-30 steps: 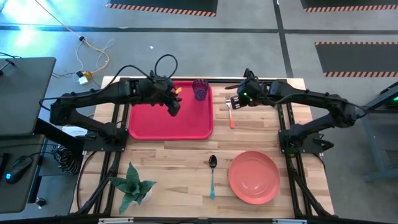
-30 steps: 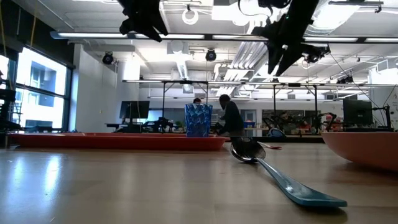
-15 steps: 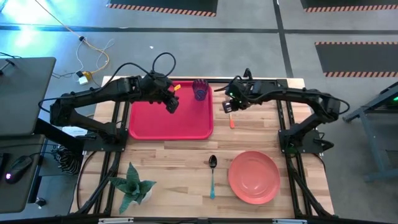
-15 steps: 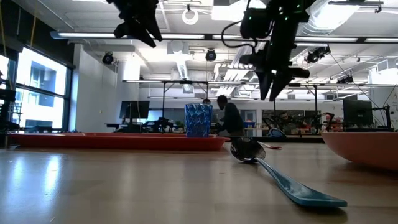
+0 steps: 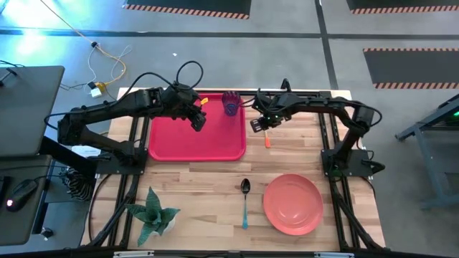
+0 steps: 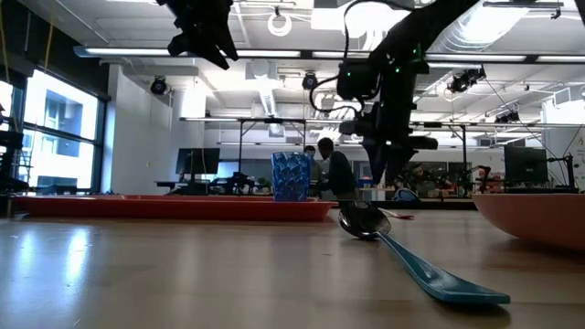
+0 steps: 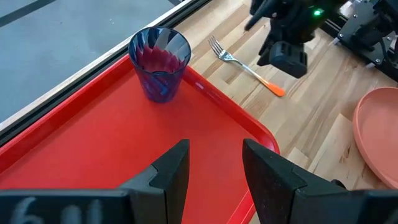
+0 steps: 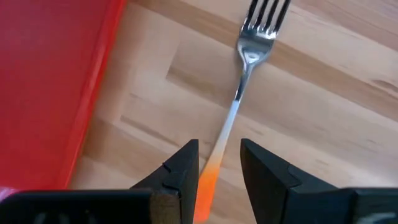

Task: Pick and place plate/cup/fork/spoon on tray
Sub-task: Put the orange fork on the left of the red serving tray

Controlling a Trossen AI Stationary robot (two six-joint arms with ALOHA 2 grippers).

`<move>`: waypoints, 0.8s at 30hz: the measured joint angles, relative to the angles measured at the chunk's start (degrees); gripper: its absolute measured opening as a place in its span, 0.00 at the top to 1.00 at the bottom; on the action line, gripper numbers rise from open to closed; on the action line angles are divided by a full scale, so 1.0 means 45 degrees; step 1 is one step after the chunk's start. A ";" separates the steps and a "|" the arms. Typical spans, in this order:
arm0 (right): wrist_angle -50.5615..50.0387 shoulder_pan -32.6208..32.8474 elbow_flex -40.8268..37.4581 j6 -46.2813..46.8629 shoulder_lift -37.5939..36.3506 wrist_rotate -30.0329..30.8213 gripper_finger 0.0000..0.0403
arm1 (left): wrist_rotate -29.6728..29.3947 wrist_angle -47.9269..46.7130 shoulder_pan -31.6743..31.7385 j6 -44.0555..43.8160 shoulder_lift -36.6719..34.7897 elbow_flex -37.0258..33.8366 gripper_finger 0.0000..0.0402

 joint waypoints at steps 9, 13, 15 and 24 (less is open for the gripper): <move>0.0572 -0.0354 0.0000 -0.0661 0.0770 0.0141 0.73 | -0.0076 0.0002 0.0000 -0.0072 0.0000 0.0000 0.66; 0.0884 -0.0466 0.0000 -0.0651 0.0997 0.0238 0.73 | -0.0092 0.0001 0.0000 -0.0075 -0.0005 -0.0005 0.66; 0.0886 -0.0541 0.0000 -0.0665 0.1153 0.0249 0.73 | -0.0092 -0.0008 0.0000 -0.0080 -0.0005 -0.0005 0.66; 0.0981 -0.0683 0.0000 -0.0958 0.1955 0.0335 0.73 | -0.0092 -0.0017 0.0000 -0.0094 -0.0005 -0.0010 0.66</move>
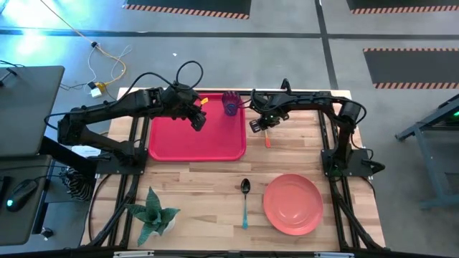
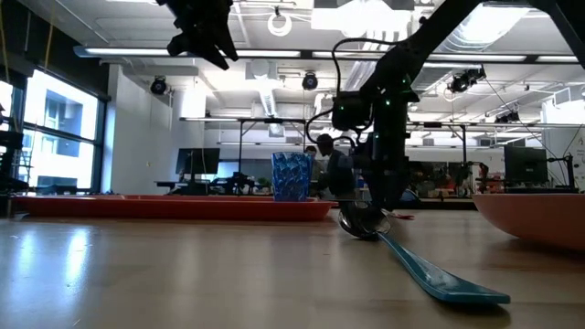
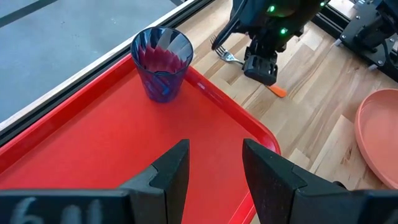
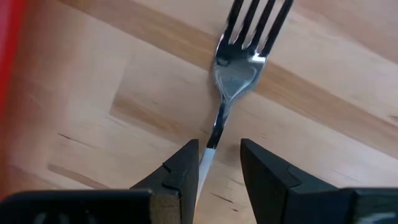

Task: Pick and place plate/cup/fork/spoon on tray
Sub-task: Put the orange fork on the left of the red serving tray

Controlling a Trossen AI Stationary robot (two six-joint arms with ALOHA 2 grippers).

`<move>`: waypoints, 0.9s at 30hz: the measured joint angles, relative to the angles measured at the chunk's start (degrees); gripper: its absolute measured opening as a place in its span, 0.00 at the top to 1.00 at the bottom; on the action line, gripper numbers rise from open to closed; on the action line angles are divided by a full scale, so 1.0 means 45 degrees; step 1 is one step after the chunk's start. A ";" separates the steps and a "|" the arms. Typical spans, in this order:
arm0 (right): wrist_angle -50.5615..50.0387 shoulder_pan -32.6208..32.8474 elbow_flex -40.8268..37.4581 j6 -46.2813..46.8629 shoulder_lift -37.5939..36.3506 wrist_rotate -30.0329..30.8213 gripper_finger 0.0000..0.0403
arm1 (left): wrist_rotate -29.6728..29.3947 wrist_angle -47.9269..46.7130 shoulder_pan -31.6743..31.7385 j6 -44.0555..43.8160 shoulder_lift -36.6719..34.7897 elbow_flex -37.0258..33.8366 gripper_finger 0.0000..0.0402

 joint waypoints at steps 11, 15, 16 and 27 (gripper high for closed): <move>0.0110 0.0000 0.0015 0.0065 0.0178 -0.0139 0.84 | -0.0005 -0.0062 0.0000 0.0005 0.0000 0.0000 0.66; 0.0131 0.0000 0.0015 0.0052 0.0183 -0.0155 0.97 | -0.0005 -0.0058 0.0000 0.0005 0.0000 0.0000 0.66; 0.0131 0.0000 0.0015 0.0054 0.0183 -0.0155 0.98 | -0.0005 -0.0061 0.0000 0.0005 0.0000 0.0000 0.66; -0.0737 0.0000 0.0348 0.0281 -0.0089 -0.0092 0.99 | -0.0005 -0.0340 0.0000 0.0010 -0.0005 0.0000 0.66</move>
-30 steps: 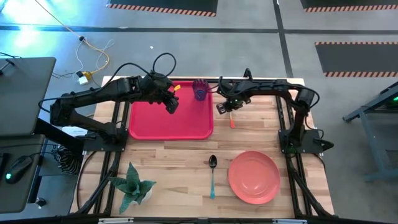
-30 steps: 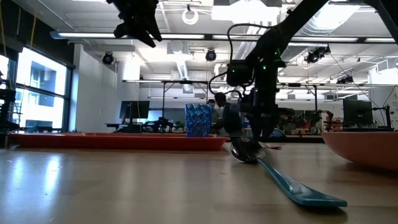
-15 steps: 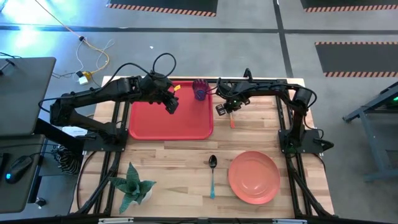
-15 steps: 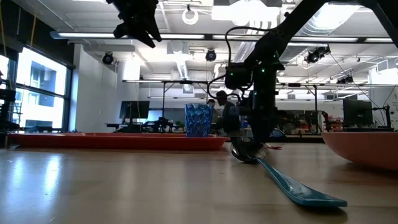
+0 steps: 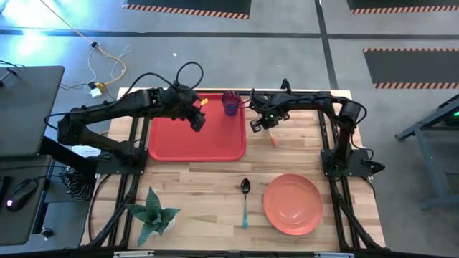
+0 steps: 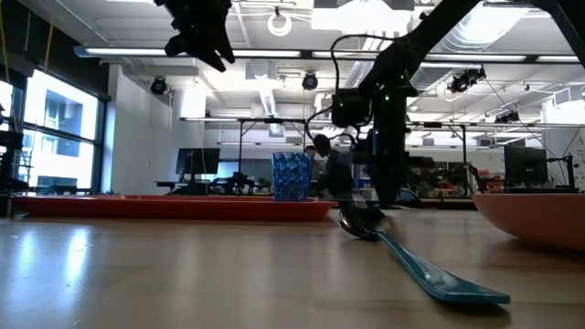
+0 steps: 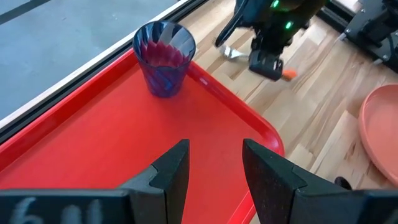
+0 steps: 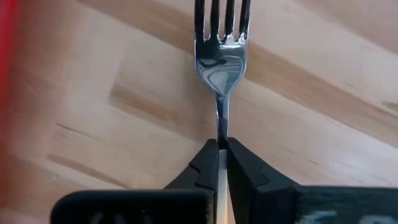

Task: Pick and place plate/cup/fork/spoon on tray
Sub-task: Put the orange fork on the left of the red serving tray

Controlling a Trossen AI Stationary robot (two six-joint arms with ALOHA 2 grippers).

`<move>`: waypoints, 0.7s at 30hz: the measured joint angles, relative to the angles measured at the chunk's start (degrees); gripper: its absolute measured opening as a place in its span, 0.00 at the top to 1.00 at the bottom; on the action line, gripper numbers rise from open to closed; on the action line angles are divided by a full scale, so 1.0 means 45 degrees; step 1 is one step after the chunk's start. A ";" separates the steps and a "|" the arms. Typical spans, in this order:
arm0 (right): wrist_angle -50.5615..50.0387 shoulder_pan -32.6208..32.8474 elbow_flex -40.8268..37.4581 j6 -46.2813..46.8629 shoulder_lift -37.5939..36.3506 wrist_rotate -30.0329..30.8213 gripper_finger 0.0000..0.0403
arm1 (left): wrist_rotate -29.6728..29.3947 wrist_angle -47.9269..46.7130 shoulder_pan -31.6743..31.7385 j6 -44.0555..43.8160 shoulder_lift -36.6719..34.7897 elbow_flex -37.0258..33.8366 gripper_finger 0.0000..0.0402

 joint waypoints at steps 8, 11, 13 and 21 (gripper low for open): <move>-0.0683 0.0194 0.0364 0.0532 -0.1239 0.0278 0.99 | -0.0005 -0.1118 0.0000 -0.0015 0.0000 0.0000 0.66; -0.0952 0.0352 0.0380 0.0983 -0.1952 0.0570 0.99 | -0.0005 -0.1392 0.0000 -0.0024 0.0000 0.0000 0.66; -0.1066 0.0511 0.0375 0.1329 -0.2543 0.0778 0.99 | -0.0005 -0.1531 -0.0003 -0.0015 0.0000 0.0000 0.66; -0.1202 0.1745 0.0380 0.3063 -0.4828 0.1580 0.99 | -0.0618 -0.2531 -0.0005 -0.0010 0.0000 0.0000 0.66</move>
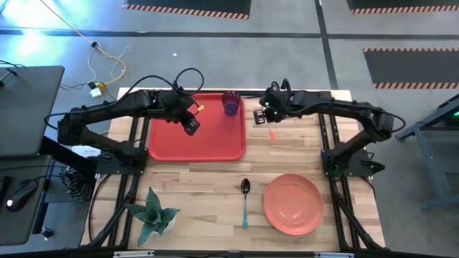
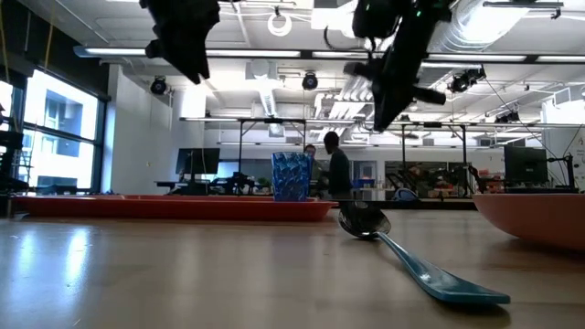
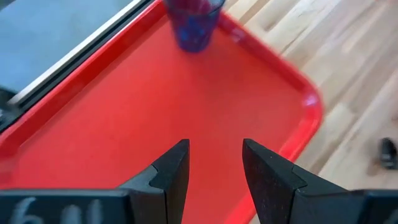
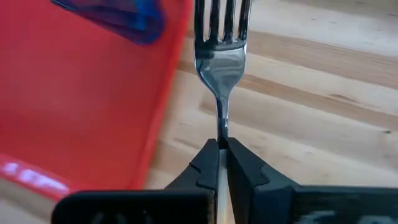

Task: Pick and place plate/cup/fork/spoon on tray
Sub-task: Put the orange fork on the left of the red serving tray

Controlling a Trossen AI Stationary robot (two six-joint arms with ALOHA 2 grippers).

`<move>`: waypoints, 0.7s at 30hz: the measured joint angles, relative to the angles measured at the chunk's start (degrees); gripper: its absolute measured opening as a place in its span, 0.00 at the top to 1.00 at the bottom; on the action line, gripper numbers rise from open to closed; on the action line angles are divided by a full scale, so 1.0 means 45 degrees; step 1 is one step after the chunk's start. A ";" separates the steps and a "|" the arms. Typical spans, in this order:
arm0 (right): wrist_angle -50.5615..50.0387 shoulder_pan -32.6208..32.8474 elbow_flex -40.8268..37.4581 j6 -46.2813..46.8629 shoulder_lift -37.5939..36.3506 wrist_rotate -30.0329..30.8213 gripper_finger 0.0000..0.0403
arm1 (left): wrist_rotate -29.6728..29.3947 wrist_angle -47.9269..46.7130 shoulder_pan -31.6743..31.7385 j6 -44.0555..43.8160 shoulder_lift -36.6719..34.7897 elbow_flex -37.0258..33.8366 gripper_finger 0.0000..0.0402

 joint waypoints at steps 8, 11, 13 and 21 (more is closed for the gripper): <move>0.0178 0.1823 0.0000 0.1886 -0.1658 0.1449 0.99 | -0.0641 -0.1314 0.0000 -0.0003 0.0000 0.0000 0.66; 0.0576 0.2591 0.0000 0.2537 -0.1924 0.2003 0.99 | -0.0684 -0.1448 0.0000 0.0000 0.0000 0.0000 0.66; 0.1077 0.3118 0.0000 0.2874 -0.1953 0.2260 0.99 | -0.0684 -0.1477 0.0000 0.0004 0.0000 0.0000 0.66; 0.3111 0.5292 0.0000 0.4158 -0.1845 0.3455 1.00 | -0.0771 -0.1650 0.0000 0.0241 0.0000 0.0000 0.66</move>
